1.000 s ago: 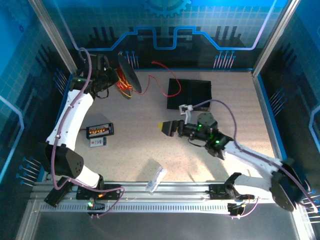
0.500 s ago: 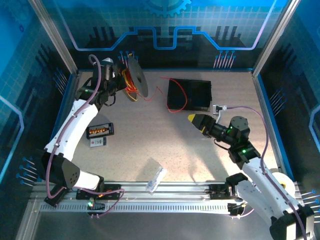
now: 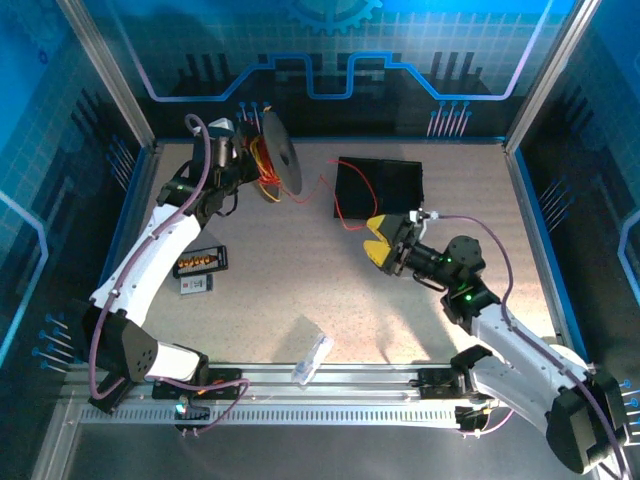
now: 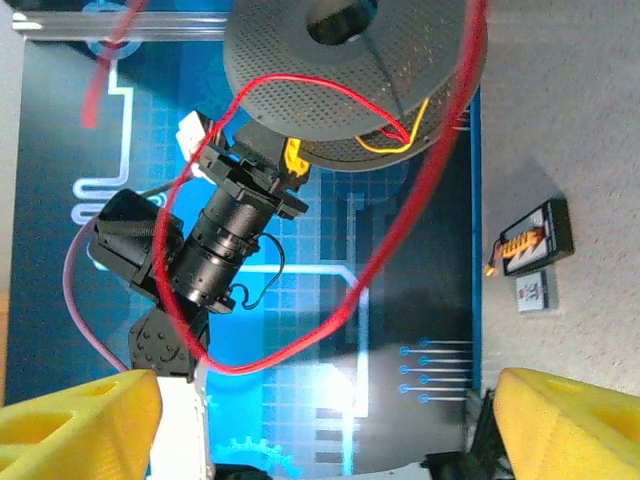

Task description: Wrap the cables

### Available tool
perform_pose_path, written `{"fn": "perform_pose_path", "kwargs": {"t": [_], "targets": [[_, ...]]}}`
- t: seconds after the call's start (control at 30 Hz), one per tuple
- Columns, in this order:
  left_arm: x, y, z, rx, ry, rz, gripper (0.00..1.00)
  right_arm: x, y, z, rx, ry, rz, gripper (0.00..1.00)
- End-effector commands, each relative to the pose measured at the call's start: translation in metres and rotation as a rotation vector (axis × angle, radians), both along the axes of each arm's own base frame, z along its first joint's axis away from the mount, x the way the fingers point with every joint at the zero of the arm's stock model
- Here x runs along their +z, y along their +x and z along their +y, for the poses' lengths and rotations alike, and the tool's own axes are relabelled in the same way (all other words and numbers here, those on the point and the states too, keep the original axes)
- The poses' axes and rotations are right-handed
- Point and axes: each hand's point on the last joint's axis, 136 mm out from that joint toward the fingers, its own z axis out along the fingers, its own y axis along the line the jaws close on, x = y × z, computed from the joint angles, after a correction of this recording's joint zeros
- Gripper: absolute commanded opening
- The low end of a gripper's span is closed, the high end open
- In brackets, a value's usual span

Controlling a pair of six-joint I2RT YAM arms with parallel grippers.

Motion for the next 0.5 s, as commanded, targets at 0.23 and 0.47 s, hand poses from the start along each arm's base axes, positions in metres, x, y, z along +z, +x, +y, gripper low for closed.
{"fn": "perform_pose_path", "kwargs": {"t": [0.23, 0.47], "targets": [[0.059, 0.002, -0.004, 0.003, -0.042, -0.204, 0.0, 0.017, 0.012, 0.029, -0.027, 0.108, 0.088, 0.75], [0.057, 0.003, -0.007, -0.003, -0.043, -0.198, 0.0, 0.032, 0.012, 0.038, -0.017, 0.112, 0.082, 0.62]]}}
